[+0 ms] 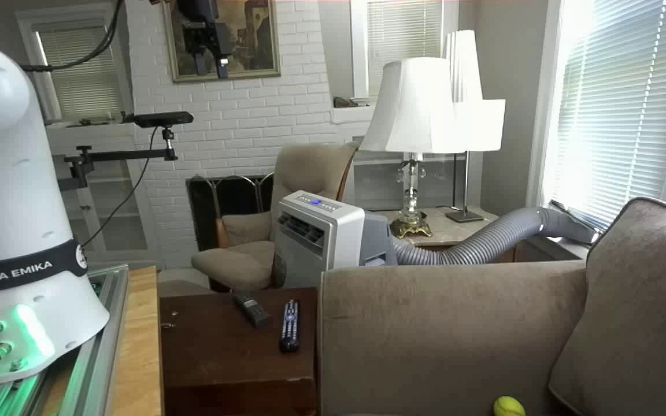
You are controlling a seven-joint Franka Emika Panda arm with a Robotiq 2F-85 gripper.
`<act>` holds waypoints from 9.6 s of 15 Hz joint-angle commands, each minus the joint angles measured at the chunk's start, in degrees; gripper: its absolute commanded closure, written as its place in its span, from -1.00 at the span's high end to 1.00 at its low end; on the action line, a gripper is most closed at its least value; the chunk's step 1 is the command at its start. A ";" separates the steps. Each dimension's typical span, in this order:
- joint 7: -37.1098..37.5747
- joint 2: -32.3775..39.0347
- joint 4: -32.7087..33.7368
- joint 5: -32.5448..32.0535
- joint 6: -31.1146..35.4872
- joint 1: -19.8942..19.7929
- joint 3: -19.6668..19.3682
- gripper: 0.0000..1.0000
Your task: Put the remote on the arm rest
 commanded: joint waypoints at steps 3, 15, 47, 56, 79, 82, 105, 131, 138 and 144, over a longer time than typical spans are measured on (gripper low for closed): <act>-0.31 -0.01 0.22 0.37 -0.31 -0.72 0.52 1.00; -18.47 14.91 -12.08 -10.17 29.90 -4.61 -4.99 1.00; -3.51 60.89 -11.20 -75.73 56.20 3.19 -25.81 1.00; 30.43 79.42 -6.10 -82.40 66.54 16.93 -30.28 1.00; 32.16 93.60 10.55 -82.19 68.29 14.60 -25.42 1.00; 28.51 95.67 13.08 -81.94 68.29 13.29 -24.85 1.00; 23.22 99.81 18.94 -81.33 67.77 6.95 -19.01 -0.47; 6.78 74.08 15.52 -41.67 35.25 -4.28 -6.49 -0.48; 11.12 77.62 25.73 -29.29 32.07 -5.81 -11.08 -0.48; 11.54 81.79 31.24 -18.88 32.06 -12.46 -12.56 -0.48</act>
